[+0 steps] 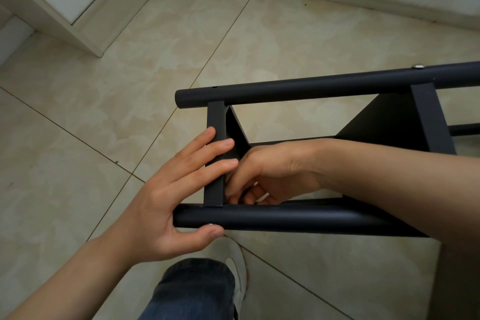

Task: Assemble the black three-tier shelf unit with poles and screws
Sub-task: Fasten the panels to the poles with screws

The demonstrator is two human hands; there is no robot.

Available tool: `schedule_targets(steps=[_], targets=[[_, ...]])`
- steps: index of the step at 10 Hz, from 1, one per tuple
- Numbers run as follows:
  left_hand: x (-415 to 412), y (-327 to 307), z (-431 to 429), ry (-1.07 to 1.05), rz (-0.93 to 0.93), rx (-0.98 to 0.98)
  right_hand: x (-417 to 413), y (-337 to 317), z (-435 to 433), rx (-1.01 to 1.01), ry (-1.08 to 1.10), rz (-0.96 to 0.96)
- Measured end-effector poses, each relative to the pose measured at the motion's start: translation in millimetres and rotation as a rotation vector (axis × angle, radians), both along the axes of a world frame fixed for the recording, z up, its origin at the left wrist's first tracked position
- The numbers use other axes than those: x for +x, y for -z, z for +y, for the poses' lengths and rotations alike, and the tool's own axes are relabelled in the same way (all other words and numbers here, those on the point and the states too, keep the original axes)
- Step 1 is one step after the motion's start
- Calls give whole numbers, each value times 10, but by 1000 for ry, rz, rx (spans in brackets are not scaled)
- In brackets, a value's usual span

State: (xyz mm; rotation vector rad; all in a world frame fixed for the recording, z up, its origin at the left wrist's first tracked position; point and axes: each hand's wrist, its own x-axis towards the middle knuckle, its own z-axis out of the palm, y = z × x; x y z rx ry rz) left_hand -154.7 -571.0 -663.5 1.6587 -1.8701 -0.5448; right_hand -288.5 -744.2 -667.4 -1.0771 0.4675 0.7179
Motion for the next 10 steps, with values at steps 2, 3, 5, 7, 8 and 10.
schedule_targets(steps=[2, 3, 5, 7, 8, 10], targets=[[-4, 1, -4, 1, 3, -9, -4, 3, 7, -135, -13, -37], [-8, 2, -5, -2, 6, -7, 5, -2, 14, -155, -23, -41], [-10, -2, -6, -2, 7, -4, 8, -14, 23, -80, 3, -48], [-5, 2, -10, -3, 8, -8, 2, -21, 10, -164, 0, -93], [-2, 8, -10, -3, 6, -9, 6, -22, 16, -172, -6, -94], [-1, 10, -8, -2, 5, -13, 7, -27, 27, -171, -4, -82]])
